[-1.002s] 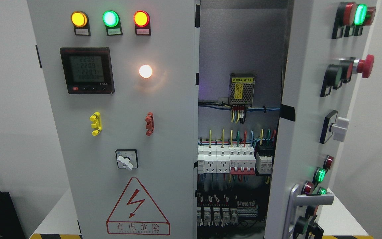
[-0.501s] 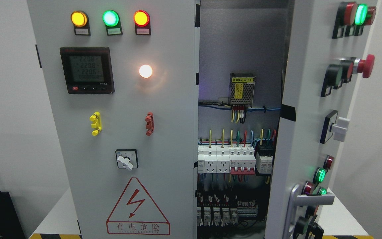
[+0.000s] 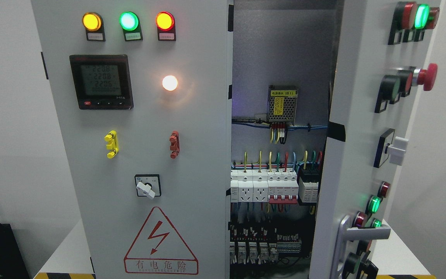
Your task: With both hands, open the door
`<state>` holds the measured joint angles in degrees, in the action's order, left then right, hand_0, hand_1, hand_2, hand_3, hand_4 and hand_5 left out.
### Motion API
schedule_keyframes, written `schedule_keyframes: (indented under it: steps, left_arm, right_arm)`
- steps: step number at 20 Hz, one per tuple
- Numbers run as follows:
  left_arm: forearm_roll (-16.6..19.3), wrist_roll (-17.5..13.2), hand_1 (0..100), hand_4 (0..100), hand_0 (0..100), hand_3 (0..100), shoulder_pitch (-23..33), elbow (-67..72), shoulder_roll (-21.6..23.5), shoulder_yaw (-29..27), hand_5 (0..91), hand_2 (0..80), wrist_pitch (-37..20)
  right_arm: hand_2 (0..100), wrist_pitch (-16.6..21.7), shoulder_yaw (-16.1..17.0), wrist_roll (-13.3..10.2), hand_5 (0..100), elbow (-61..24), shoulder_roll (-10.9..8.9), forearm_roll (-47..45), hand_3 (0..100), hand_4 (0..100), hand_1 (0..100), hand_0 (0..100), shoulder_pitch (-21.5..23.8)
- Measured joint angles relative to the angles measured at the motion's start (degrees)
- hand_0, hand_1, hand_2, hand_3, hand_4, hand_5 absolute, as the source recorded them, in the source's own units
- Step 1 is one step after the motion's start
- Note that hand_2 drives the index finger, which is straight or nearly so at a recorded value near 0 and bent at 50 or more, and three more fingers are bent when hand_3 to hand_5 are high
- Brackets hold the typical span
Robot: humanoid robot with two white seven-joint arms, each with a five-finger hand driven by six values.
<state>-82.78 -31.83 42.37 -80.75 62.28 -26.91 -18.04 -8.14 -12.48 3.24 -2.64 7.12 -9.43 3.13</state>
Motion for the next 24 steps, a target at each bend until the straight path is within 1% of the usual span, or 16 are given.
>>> schedule_keyframes:
  steps: [5,10,13,16,18,21,24]
  left_arm:
    - [-0.9,-3.5,0,0,0,0,-0.2,-3.3,3.1,-2.6,0.0,0.0,0.1]
    - [-4.1,-4.4,0,0,0,0,-1.5,-6.2,6.8,-4.1,0.0,0.0,0.4]
    - [-5.6,-4.5,0,0,0,0,-4.0,-8.0,9.2,-4.3,0.0,0.0,3.1]
    - [-6.4,-4.6,0,0,0,0,-9.3,-9.8,11.3,-2.9,0.0,0.0,7.3]
    - [-6.7,-4.6,0,0,0,0,-13.9,-11.3,12.6,-0.6,0.0,0.0,8.9]
    - [-7.0,-4.8,0,0,0,0,-21.5,-13.6,14.1,4.3,0.0,0.0,9.9]
    - [-7.0,-4.6,0,0,0,0,-31.0,-16.0,15.4,10.9,0.0,0.0,10.3]
  right_arm:
    - [0,0.0,0.0,0.0,0,0.0,0.00,0.0,0,0,0,39,0.0]
    - [0,0.0,0.0,0.0,0,0.0,0.00,0.0,0,0,0,39,0.0]
    - [0,0.0,0.0,0.0,0,0.0,0.00,0.0,0,0,0,39,0.0]
    - [0,0.0,0.0,0.0,0,0.0,0.00,0.0,0,0,0,39,0.0]
    - [0,0.0,0.0,0.0,0,0.0,0.00,0.0,0,0,0,39,0.0]
    - [0,0.0,0.0,0.0,0,0.0,0.00,0.0,0,0,0,39,0.0]
    - [0,0.0,0.0,0.0,0,0.0,0.00,0.0,0,0,0,39,0.0]
